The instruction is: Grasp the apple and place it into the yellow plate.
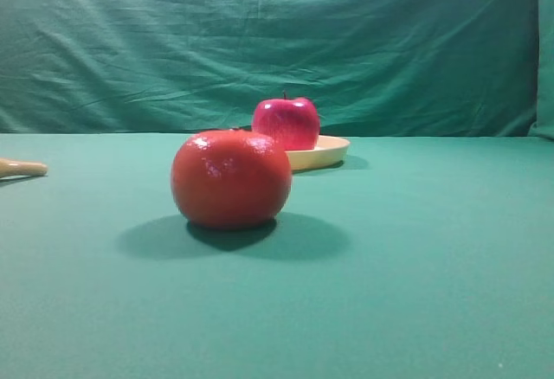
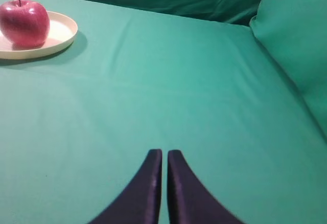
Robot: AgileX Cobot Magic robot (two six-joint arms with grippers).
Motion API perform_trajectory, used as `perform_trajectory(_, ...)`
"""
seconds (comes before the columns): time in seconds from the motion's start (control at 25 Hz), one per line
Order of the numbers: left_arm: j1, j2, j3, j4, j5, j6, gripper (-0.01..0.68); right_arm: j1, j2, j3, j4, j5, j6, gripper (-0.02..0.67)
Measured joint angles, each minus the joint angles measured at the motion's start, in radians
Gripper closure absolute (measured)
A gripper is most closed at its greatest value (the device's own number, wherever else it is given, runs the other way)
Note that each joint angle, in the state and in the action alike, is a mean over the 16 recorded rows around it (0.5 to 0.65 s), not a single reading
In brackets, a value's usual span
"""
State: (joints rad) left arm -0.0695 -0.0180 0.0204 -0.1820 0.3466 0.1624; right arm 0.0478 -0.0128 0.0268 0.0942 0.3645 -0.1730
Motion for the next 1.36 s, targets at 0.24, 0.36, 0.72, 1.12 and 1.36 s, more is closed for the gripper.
perform_trajectory(0.24,0.0,0.0,0.0,0.0,0.0,0.0,0.516,0.0,0.0,0.001,0.002,0.004,-0.001,0.649)
perform_trajectory(0.36,0.0,0.0,0.0,0.0,0.0,0.0,0.516,0.0,0.0,0.001,0.002,0.005,-0.001,0.649)
perform_trajectory(0.72,0.0,0.0,0.0,0.0,0.0,0.0,0.516,0.0,0.0,0.001,0.002,0.006,-0.001,0.649)
perform_trajectory(1.12,0.0,0.0,0.0,0.0,0.0,0.0,0.516,0.0,0.0,0.001,0.002,0.006,-0.001,0.649)
perform_trajectory(1.36,0.0,0.0,0.0,0.0,0.0,0.0,0.516,0.0,0.0,0.001,0.002,0.006,-0.001,0.649)
